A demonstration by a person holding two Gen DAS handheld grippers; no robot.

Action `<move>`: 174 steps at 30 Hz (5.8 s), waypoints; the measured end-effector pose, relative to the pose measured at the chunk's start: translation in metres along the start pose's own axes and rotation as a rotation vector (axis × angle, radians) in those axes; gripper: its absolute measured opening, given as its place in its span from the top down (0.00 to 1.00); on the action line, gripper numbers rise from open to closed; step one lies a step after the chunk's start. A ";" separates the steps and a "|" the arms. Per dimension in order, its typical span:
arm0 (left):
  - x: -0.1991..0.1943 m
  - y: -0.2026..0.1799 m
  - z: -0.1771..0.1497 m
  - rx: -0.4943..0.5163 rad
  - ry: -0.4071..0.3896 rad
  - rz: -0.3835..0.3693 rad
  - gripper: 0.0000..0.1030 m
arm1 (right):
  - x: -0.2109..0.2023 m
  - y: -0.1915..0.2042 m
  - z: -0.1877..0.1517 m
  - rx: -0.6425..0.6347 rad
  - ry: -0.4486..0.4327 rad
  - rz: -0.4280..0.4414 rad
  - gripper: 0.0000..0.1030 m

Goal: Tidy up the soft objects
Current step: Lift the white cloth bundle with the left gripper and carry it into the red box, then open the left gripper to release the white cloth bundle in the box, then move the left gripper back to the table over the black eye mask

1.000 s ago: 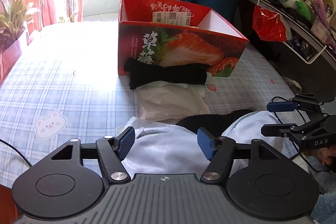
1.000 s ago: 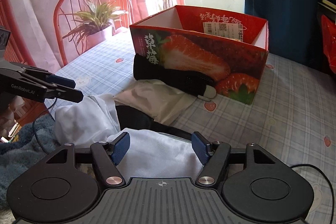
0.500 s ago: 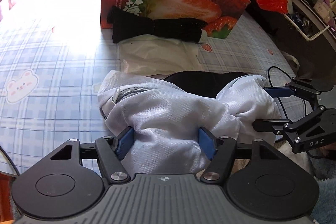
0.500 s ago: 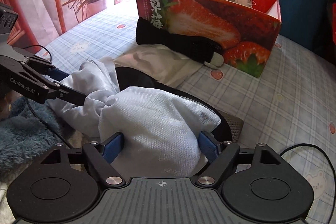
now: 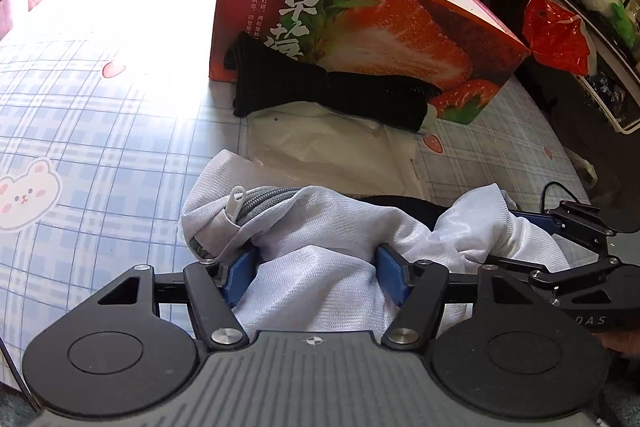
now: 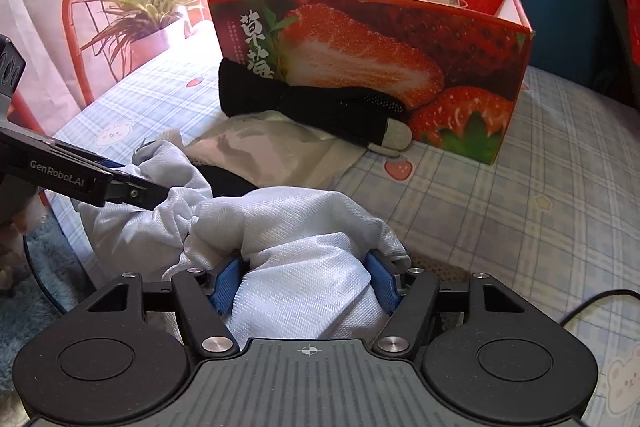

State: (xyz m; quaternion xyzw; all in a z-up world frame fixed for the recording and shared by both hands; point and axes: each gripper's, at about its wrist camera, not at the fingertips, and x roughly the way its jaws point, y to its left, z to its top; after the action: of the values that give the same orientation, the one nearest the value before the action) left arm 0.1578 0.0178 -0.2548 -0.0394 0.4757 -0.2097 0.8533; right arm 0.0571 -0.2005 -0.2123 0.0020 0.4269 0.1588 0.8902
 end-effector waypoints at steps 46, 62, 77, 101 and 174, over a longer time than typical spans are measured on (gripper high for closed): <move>-0.065 -0.014 -0.033 0.069 -0.332 -0.063 0.85 | -0.056 0.012 -0.023 0.042 -0.286 0.071 0.88; -0.110 -0.032 0.029 0.151 -0.444 -0.081 0.85 | -0.093 0.006 0.043 -0.034 -0.418 0.060 0.89; -0.102 -0.059 0.130 0.242 -0.511 -0.026 0.86 | -0.086 -0.029 0.139 -0.131 -0.457 -0.017 0.89; 0.020 -0.050 0.252 0.293 -0.358 0.115 0.86 | 0.053 -0.119 0.235 -0.129 -0.296 -0.136 0.90; -0.101 -0.075 0.111 0.279 -0.371 0.185 0.00 | -0.043 -0.045 0.112 0.059 -0.241 -0.126 0.00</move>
State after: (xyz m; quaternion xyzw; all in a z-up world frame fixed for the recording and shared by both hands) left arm 0.1790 -0.0252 -0.0938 0.0847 0.2788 -0.1833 0.9389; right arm 0.1293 -0.2405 -0.1145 0.0206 0.3206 0.0885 0.9428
